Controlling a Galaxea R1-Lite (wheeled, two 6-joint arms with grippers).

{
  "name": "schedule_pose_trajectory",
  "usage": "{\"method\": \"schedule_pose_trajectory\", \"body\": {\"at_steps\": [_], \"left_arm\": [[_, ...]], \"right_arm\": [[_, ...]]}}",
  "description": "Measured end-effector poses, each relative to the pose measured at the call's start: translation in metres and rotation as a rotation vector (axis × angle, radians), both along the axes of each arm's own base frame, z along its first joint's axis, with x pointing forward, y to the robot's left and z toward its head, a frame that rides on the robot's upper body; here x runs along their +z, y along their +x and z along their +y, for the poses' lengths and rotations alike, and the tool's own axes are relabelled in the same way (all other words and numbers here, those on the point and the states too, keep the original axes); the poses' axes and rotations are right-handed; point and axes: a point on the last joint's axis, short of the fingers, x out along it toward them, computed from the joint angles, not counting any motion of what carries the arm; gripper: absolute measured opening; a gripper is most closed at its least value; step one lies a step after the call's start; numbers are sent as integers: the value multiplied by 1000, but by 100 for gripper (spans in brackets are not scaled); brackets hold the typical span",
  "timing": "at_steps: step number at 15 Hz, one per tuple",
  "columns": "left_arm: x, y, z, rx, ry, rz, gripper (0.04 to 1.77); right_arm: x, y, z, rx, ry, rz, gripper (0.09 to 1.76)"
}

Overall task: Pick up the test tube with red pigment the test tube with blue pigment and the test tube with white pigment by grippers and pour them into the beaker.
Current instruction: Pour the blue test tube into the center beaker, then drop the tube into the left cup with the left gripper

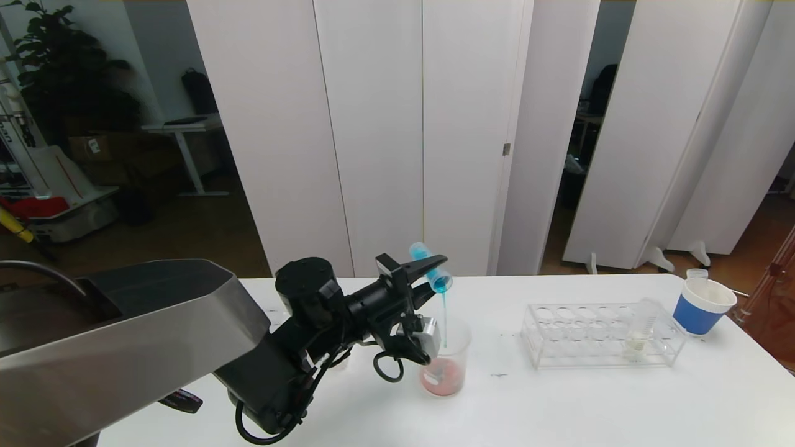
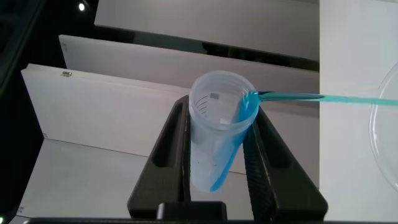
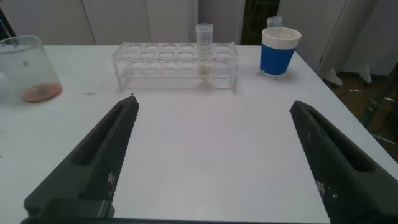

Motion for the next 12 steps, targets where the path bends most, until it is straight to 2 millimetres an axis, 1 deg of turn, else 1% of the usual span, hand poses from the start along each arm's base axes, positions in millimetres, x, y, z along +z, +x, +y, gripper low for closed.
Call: {"method": "schedule_pose_trajectory", "body": {"at_steps": [12], "left_arm": [[1, -1, 0, -2, 22, -34, 58]], "right_arm": [[0, 0, 0, 0, 0, 0, 175]]}}
